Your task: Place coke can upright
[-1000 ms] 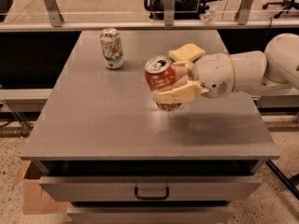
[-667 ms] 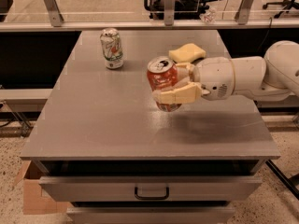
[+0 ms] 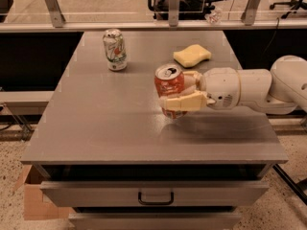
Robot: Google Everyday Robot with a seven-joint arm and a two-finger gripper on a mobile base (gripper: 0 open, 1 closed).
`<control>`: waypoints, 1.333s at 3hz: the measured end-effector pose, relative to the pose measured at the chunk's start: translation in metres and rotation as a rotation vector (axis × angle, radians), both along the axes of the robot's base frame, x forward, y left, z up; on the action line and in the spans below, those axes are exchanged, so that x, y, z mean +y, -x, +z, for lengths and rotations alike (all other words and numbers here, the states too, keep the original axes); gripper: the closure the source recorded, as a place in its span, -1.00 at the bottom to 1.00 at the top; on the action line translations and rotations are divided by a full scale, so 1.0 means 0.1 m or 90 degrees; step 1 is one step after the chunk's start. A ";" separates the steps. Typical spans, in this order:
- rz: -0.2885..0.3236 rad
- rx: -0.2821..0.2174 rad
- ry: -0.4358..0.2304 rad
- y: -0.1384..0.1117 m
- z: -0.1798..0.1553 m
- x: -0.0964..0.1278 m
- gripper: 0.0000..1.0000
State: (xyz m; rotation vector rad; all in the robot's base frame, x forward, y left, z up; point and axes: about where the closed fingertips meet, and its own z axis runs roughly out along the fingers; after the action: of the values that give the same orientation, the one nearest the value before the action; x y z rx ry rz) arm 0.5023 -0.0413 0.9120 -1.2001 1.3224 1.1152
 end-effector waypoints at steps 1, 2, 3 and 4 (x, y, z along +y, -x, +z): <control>-0.004 0.002 -0.016 -0.03 -0.11 -0.03 1.00; -0.006 0.003 -0.016 -0.04 -0.18 -0.06 0.97; -0.008 0.005 -0.006 -0.05 -0.25 -0.10 0.48; -0.014 0.013 0.001 -0.03 -0.33 -0.13 0.04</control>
Offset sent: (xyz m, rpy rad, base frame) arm 0.0072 -0.0139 -0.0278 0.0366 0.0105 -0.0204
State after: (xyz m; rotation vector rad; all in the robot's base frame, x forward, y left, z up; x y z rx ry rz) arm 0.5051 -0.0542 0.8792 -1.1755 1.3483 1.1133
